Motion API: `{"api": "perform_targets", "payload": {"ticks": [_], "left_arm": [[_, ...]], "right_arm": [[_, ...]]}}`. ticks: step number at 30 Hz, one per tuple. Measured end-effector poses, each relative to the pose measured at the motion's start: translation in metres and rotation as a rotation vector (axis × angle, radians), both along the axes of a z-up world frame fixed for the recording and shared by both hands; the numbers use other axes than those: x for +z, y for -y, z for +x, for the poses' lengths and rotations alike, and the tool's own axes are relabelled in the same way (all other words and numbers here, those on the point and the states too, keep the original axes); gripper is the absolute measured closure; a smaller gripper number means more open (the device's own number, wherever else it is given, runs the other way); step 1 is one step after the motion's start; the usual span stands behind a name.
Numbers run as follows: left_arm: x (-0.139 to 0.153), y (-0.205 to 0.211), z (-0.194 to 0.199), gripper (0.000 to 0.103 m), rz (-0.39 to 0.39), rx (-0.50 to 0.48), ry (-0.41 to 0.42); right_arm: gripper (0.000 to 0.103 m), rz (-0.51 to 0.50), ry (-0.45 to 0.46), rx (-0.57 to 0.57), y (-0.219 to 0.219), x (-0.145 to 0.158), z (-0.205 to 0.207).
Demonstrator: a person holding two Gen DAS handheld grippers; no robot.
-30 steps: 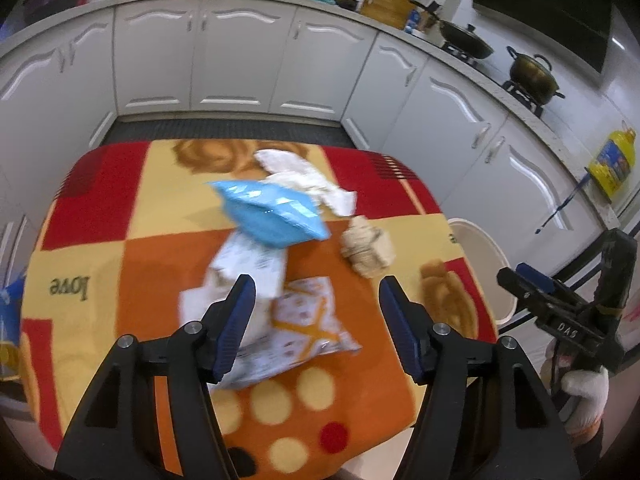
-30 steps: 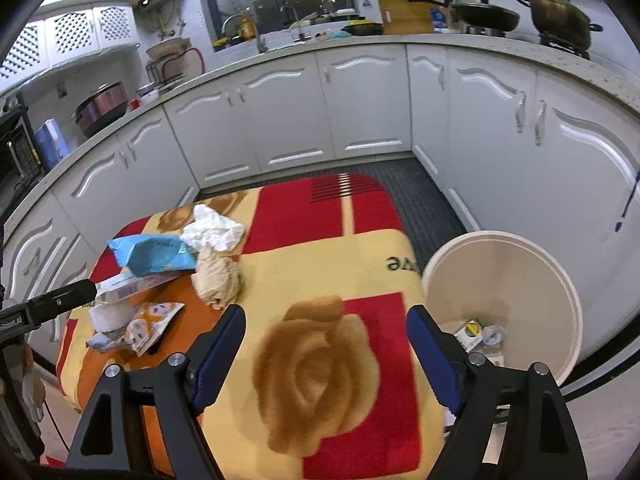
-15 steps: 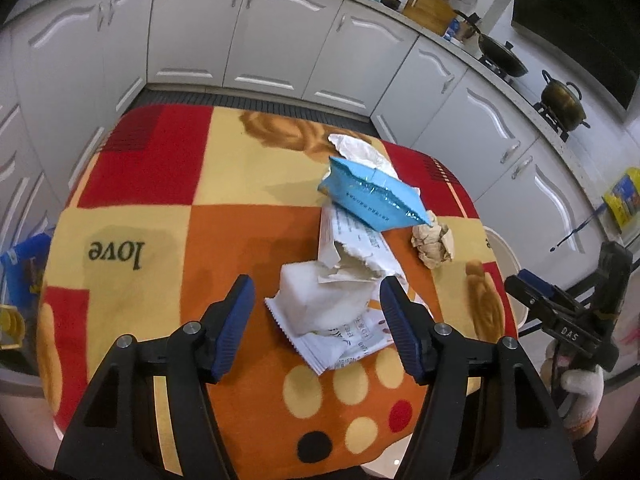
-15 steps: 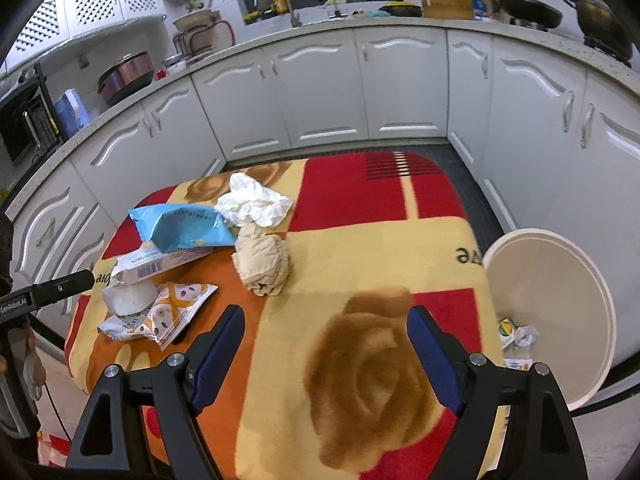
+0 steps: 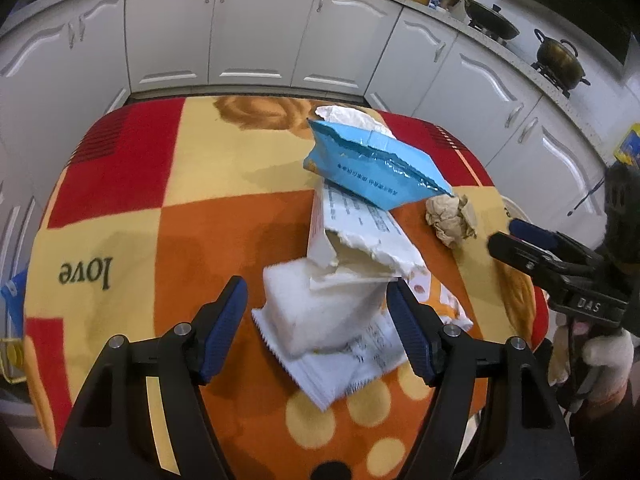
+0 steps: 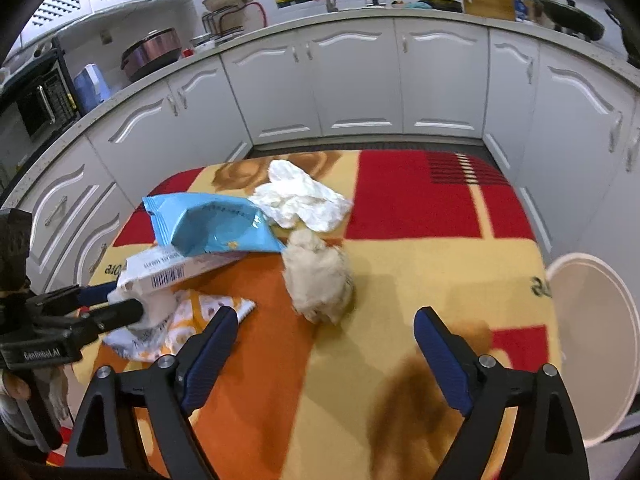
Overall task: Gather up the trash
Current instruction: 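Grasp the white foam block with the left tool while the right tool grasps the beige paper ball, then carry the foam block and paper ball in both tools over the bucket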
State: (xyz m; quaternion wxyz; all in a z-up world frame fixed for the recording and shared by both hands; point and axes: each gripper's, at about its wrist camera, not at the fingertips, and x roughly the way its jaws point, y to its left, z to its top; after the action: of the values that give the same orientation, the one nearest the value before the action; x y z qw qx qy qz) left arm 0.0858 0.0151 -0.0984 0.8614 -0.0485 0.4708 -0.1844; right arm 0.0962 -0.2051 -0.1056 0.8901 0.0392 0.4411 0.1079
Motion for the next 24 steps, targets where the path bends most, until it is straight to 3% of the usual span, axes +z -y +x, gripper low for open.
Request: {"api": "perform_targets", "payload": {"ticks": [3, 5, 7, 10, 11, 14, 24], "left_arm": [[-0.003, 0.003, 0.002, 0.035, 0.005, -0.024, 0.015], [-0.007, 0.003, 0.003, 0.048, 0.005, -0.040, 0.007], [-0.009, 0.002, 0.001, 0.051, 0.005, -0.045, 0.009], [-0.006, -0.002, -0.003, 0.057, 0.004, -0.042, 0.017], [-0.004, -0.005, -0.004, 0.059, 0.003, -0.039, 0.021], [0.005, -0.013, -0.010, 0.060, 0.003, -0.035, 0.031], [0.045, -0.039, -0.034, 0.060, -0.021, 0.017, 0.109]], "right_arm": [[0.015, 0.023, -0.012, 0.013, -0.007, -0.009, 0.016], [0.015, 0.037, -0.027, 0.011, -0.010, -0.015, 0.027], [0.019, 0.061, -0.042, 0.016, -0.011, -0.021, 0.034], [0.062, 0.076, -0.073, 0.012, -0.010, -0.031, 0.040], [0.067, 0.080, -0.072, 0.010, -0.009, -0.032, 0.039], [0.072, 0.096, -0.026, 0.020, -0.004, -0.022, 0.027], [0.073, 0.102, 0.076, 0.036, 0.017, 0.016, -0.019]]}}
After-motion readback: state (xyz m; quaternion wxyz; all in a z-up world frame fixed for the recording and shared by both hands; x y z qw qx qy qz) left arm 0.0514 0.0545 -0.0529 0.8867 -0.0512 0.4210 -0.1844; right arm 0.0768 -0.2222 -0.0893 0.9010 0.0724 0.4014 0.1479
